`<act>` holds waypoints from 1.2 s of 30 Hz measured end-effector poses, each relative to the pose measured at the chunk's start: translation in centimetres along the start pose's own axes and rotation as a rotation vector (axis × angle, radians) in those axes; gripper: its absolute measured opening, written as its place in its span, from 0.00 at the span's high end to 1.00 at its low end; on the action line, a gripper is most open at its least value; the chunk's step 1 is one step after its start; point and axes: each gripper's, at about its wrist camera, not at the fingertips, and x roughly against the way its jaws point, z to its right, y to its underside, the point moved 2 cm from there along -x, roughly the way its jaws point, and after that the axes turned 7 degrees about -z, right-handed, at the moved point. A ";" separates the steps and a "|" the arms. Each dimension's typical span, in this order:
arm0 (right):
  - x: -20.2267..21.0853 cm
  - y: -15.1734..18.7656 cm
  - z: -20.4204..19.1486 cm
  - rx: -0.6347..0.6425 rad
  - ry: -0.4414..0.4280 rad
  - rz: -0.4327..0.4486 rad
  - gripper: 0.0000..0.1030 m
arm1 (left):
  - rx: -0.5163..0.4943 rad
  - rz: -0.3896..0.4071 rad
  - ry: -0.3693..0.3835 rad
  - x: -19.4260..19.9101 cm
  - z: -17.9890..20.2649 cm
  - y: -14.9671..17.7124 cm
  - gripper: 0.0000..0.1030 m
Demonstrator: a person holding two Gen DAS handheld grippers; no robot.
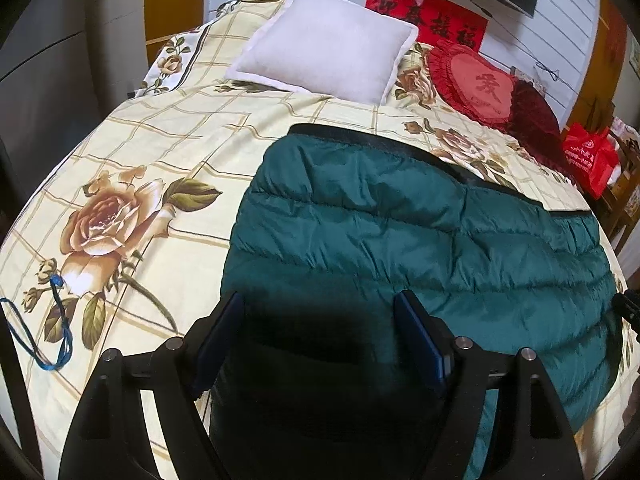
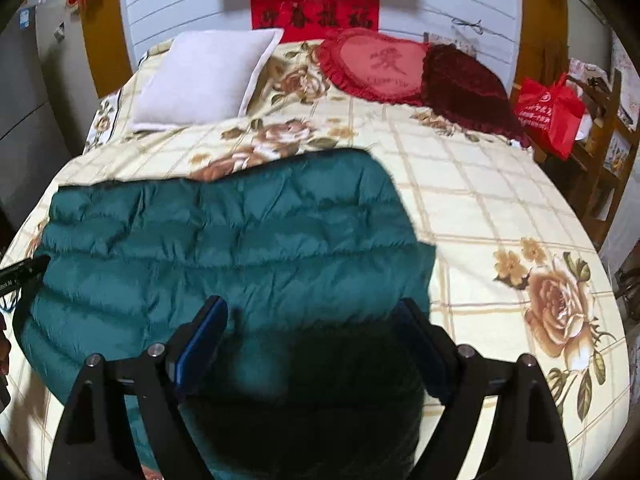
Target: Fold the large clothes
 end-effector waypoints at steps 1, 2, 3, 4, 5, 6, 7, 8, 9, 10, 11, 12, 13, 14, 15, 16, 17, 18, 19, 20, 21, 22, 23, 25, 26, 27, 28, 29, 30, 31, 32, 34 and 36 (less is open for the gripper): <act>-0.4 -0.3 0.2 -0.013 0.001 -0.005 0.14 | 0.010 -0.005 0.002 -0.3 -0.1 -0.3 0.42; -0.9 -0.6 0.4 -0.023 0.004 -0.012 0.14 | 0.020 -0.010 0.003 -0.6 -0.3 -0.6 0.42; -1.8 -0.9 0.7 -0.039 0.011 -0.026 0.14 | 0.032 -0.017 0.003 -1.0 -0.5 -0.8 0.41; -2.6 -1.1 1.0 -0.054 0.018 -0.044 0.14 | 0.042 -0.025 0.005 -1.4 -0.7 -1.0 0.40; -3.8 -1.2 1.3 -0.074 0.027 -0.073 0.14 | 0.052 -0.036 0.009 -1.8 -0.8 -1.2 0.39; -4.6 -1.1 1.5 -0.089 0.024 -0.092 0.14 | 0.066 -0.045 0.013 -2.2 -1.0 -1.4 0.38; -5.2 -1.1 1.6 -0.100 0.017 -0.099 0.13 | 0.074 -0.048 0.015 -2.4 -1.1 -1.4 0.38; -5.6 -1.1 1.5 -0.103 0.021 -0.097 0.11 | 0.074 -0.045 0.009 -2.6 -1.1 -1.5 0.37; -5.8 -1.1 1.4 -0.097 0.028 -0.096 0.09 | 0.068 -0.042 -0.002 -2.6 -1.0 -1.4 0.35; -5.8 -1.1 1.2 -0.088 0.035 -0.098 0.09 | 0.066 -0.040 -0.007 -2.7 -1.0 -1.4 0.33; -5.6 -1.1 1.1 -0.082 0.038 -0.100 0.09 | 0.068 -0.039 -0.006 -2.6 -1.1 -1.3 0.33; -5.4 -1.1 1.2 -0.082 0.033 -0.100 0.09 | 0.076 -0.041 0.001 -2.5 -1.2 -1.1 0.33; -5.0 -1.1 1.3 -0.085 0.022 -0.095 0.09 | 0.081 -0.043 0.007 -2.3 -1.3 -1.0 0.33; -4.4 -0.9 1.5 -0.091 0.004 -0.086 0.09 | 0.087 -0.045 0.013 -2.1 -1.5 -0.9 0.34; -3.8 -0.8 1.8 -0.099 -0.014 -0.076 0.09 | 0.093 -0.044 0.019 -1.8 -1.7 -0.8 0.34; -3.1 -0.5 2.2 -0.110 -0.033 -0.065 0.09 | 0.103 -0.042 0.033 -1.3 -1.9 -0.5 0.34; -2.5 -0.3 2.7 -0.124 -0.054 -0.053 0.09 | 0.117 -0.038 0.057 -0.8 -2.3 -0.2 0.34; -1.7 0.1 3.3 -0.140 -0.072 -0.043 0.09 | 0.128 -0.035 0.080 -0.4 -2.7 -0.1 0.34; -1.2 0.4 3.9 -0.154 -0.084 -0.041 0.09 | 0.143 -0.034 0.109 0.0 -3.3 0.3 0.34; -0.9 0.7 4.5 -0.168 -0.092 -0.042 0.09 | 0.161 -0.041 0.144 0.4 -3.9 0.7 0.34; -0.6 1.1 5.2 -0.189 -0.104 -0.043 0.09 | 0.182 -0.051 0.185 0.7 -4.5 1.0 0.34; -0.3 1.4 6.0 -0.213 -0.119 -0.044 0.09 | 0.200 -0.058 0.218 0.8 -5.0 1.3 0.34; -0.2 1.7 6.7 -0.233 -0.133 -0.047 0.09 | 0.236 -0.071 0.270 1.0 -5.8 1.7 0.34; -0.2 2.3 8.0 -0.264 -0.164 -0.055 0.09 | 0.284 -0.086 0.325 1.2 -6.8 2.4 0.34; -0.3 2.5 8.4 -0.270 -0.175 -0.060 0.09 | 0.297 -0.091 0.342 1.2 -7.1 2.6 0.34; -0.4 2.6 8.7 -0.270 -0.182 -0.065 0.09 | 0.304 -0.097 0.353 1.1 -7.4 2.8 0.34; -0.7 2.7 8.8 -0.264 -0.191 -0.074 0.09 | 0.307 -0.107 0.360 0.9 -7.6 3.0 0.34; -1.0 2.8 8.7 -0.255 -0.205 -0.083 0.09 | 0.308 -0.116 0.366 0.7 -7.7 3.2 0.34; -1.5 2.7 8.6 -0.248 -0.217 -0.094 0.08 | 0.309 -0.127 0.371 0.3 -7.7 3.4 0.34; -1.9 2.7 8.6 -0.243 -0.226 -0.105 0.08 | 0.312 -0.135 0.371 0.0 -7.8 3.7 0.34; -2.4 2.8 8.5 -0.240 -0.232 -0.116 0.08 | 0.315 -0.140 0.371 -0.3 -7.9 3.9 0.34; -3.3 2.8 8.5 -0.240 -0.247 -0.126 0.07 | 0.321 -0.145 0.384 -0.8 -7.9 4.0 0.34; -4.1 2.8 8.6 -0.244 -0.272 -0.132 0.06 | 0.333 -0.149 0.406 -1.3 -8.0 4.1 0.33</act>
